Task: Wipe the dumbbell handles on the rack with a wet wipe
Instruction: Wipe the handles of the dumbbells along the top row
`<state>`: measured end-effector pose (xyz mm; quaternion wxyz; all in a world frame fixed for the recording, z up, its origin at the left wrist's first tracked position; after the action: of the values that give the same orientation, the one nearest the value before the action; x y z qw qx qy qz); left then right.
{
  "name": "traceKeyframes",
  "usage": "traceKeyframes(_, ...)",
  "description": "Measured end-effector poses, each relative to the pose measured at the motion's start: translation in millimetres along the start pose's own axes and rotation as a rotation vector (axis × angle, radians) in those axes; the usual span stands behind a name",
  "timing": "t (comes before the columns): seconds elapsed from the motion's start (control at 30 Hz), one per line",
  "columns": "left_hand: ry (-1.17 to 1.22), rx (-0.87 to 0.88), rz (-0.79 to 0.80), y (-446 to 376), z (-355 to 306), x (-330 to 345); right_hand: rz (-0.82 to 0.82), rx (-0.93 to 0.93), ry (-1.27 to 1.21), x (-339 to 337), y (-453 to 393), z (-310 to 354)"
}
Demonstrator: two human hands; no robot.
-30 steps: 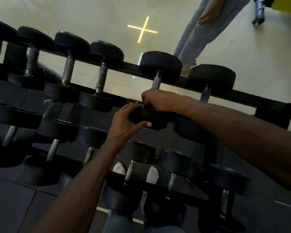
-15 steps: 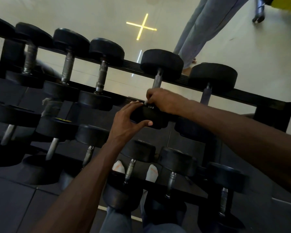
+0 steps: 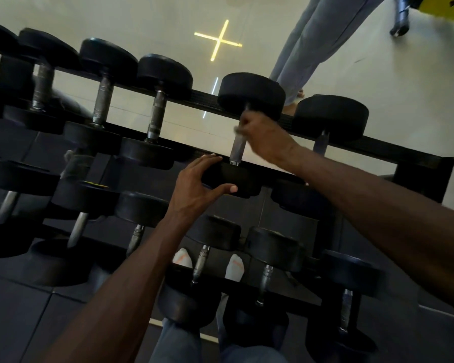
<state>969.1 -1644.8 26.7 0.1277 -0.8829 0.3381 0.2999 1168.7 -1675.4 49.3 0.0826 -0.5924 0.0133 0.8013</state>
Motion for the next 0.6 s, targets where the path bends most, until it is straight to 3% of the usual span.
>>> traceKeyframes(0.07, 0.003, -0.003, -0.006, 0.4, -0.3, -0.8, 0.005, 0.036, 0.033, 3.4, -5.6, 1.3)
traceKeyframes(0.23, 0.011, 0.003, 0.010, 0.3, -2.7, 0.8, 0.380, -0.231, 0.043, 20.9, 6.6, 33.1)
traceKeyframes(0.37, 0.031, -0.010, 0.003, 0.0, 0.5, -0.1, 0.325, -0.303, 0.271, 6.8, -21.4, 31.1)
traceKeyframes(0.47, 0.024, -0.017, 0.003, -0.3, 3.6, 0.9, 0.208, -0.154, 0.460, -0.8, -37.2, 23.6)
traceKeyframes(0.6, 0.050, -0.013, -0.006, -0.6, 2.8, 0.7, 0.322, -0.370, 0.502, 28.1, -28.4, 42.1)
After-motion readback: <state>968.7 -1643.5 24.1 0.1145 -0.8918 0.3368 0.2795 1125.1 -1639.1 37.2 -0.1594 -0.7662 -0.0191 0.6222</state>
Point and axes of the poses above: each hand's wrist, its own y-axis away from the middle knuckle, its own x-axis out of the palm, z = x × y, the point moved 5 cm from there along -y, towards the middle knuckle, and after that the axes turned 8 degrees about -z, right-handed, at the moved point
